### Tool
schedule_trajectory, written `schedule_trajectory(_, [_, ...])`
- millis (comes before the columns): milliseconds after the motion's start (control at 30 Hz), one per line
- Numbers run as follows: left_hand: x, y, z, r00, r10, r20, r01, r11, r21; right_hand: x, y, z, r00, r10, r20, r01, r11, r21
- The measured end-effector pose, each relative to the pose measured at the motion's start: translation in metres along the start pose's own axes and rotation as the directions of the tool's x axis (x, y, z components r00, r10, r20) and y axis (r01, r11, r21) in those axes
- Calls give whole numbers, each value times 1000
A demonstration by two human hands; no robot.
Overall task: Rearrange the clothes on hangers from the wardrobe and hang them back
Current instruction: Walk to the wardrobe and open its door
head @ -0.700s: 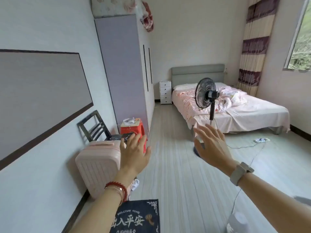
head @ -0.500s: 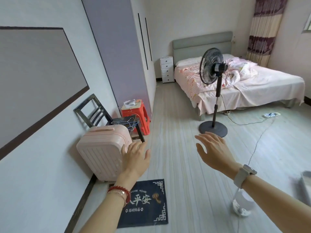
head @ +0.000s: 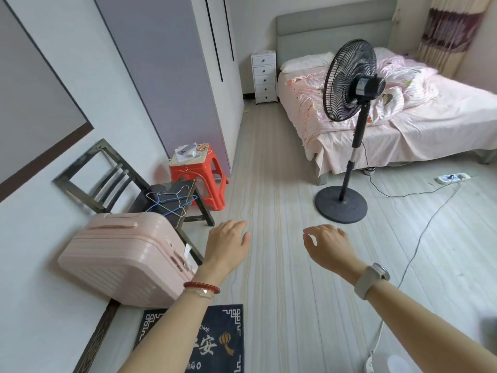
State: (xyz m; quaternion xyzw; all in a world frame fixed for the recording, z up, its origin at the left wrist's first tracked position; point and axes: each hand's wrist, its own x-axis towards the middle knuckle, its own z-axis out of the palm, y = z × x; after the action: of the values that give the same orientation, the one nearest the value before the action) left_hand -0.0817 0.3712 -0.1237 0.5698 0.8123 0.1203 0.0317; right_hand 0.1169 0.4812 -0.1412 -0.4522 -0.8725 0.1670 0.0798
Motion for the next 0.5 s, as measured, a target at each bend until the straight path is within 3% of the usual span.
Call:
schedule_trajectory(133, [70,-14,9,996,-73,-43,71,996,-51,84,8,1,1000,-28,14,27,999,39])
schedule_trajectory(267, [143,-41,33,986,-167,0,167,985,-51,169,15,16,997,-65,45,61,994,89])
schedule_trajectory(500, [322,-88,73,982,-176,67,178,984,-28,346,27,25,989,-28,145,28,1000,2])
